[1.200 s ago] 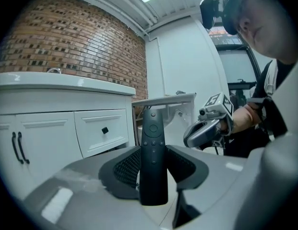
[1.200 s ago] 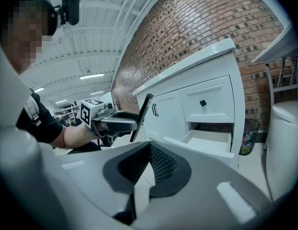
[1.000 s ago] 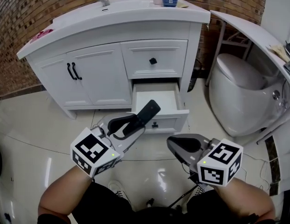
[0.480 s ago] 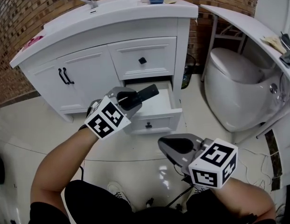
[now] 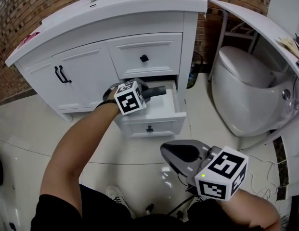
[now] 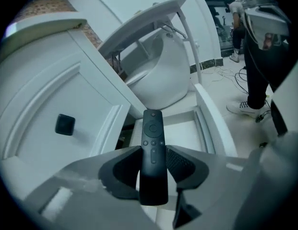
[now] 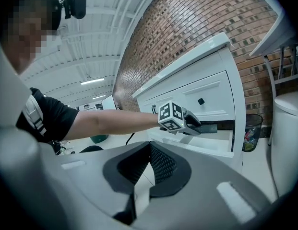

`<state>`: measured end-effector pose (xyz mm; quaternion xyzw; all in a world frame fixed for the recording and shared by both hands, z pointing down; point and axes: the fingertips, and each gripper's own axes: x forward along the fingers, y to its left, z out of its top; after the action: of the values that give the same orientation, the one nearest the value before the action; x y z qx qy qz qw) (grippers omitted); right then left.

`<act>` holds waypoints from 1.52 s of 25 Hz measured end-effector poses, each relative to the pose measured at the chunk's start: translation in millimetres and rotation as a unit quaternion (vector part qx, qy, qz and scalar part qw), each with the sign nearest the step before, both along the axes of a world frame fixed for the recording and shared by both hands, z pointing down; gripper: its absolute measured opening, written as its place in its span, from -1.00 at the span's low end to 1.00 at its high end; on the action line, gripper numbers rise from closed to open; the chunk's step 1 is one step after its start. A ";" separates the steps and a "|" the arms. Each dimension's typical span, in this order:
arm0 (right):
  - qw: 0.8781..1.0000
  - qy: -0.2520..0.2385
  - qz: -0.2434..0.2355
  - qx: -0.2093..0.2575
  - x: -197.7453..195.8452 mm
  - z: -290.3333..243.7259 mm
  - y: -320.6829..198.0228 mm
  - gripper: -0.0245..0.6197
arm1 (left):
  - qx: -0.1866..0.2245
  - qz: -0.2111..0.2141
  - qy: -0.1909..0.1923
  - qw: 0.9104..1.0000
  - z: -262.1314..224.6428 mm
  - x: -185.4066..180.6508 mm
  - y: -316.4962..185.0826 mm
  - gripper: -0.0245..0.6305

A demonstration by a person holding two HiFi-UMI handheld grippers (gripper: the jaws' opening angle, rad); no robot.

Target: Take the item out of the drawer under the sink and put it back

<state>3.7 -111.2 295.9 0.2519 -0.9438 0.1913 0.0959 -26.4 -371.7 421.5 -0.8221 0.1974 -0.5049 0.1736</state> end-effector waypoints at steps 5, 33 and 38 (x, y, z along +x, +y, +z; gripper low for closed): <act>1.000 -0.001 -0.002 -0.024 5.1 9.9 -4.4 -0.91 | -0.043 0.008 -0.006 0.999 41.2 14.9 -18.2 -0.41; 0.999 -0.018 0.002 -0.042 10.2 9.0 -13.4 -0.91 | -0.107 -0.040 0.020 0.993 88.0 12.3 -54.2 -0.40; 0.999 -0.007 0.006 -0.030 8.1 7.9 -11.8 -0.91 | -0.079 -0.057 0.058 0.994 44.1 5.8 -47.6 -0.60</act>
<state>11.8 -123.0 303.7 0.2530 -0.9367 0.2222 0.0956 -20.7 -419.3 465.6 -0.8487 0.2134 -0.4793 0.0670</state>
